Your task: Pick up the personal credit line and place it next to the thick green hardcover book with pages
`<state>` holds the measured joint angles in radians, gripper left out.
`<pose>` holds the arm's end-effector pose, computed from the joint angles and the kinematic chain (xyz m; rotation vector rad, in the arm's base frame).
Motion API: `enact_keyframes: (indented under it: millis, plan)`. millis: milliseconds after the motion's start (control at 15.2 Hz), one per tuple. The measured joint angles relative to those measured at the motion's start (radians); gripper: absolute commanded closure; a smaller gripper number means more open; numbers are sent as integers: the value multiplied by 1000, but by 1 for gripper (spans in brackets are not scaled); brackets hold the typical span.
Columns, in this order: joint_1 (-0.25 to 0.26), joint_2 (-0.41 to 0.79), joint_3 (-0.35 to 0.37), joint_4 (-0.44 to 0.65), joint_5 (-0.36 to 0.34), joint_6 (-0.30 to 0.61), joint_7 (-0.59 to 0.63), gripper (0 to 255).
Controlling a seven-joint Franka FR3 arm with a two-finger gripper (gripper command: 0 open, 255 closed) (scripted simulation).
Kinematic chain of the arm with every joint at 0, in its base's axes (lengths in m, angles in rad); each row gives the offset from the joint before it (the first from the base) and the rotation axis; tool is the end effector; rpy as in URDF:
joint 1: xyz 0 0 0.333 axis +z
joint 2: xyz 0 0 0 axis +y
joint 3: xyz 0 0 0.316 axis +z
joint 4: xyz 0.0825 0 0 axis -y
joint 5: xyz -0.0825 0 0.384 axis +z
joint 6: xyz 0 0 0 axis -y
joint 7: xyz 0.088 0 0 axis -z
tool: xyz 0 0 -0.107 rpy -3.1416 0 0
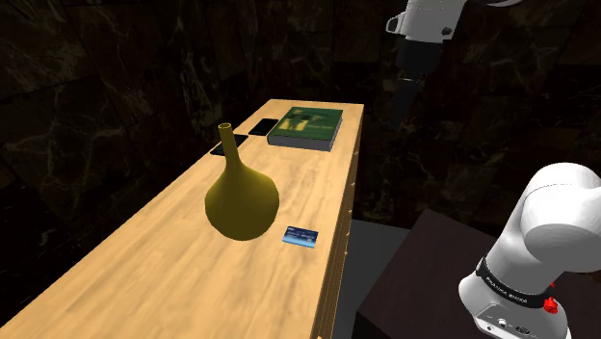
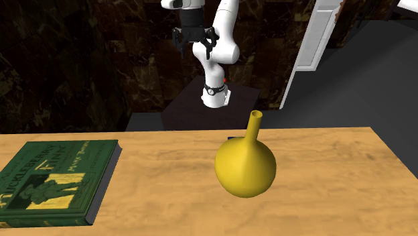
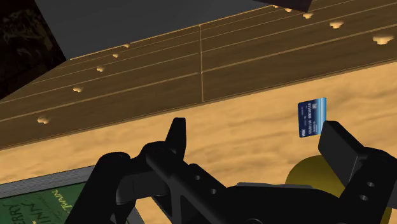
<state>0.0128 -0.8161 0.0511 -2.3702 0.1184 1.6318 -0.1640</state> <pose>0.3037 0.0364 0.5985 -3.0455 -0.3219 -0.1250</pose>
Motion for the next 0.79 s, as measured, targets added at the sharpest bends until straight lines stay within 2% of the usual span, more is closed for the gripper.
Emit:
enact_keyframes:
  millis: [132, 264, 792]
  plan:
    - [4, -9, 6, -22, 6, 21, 1, 0]
    - [17, -24, 24, -82, 24, 97, 2, 0]
    - [94, -10, 129, -308, 122, 498, 4, 0]
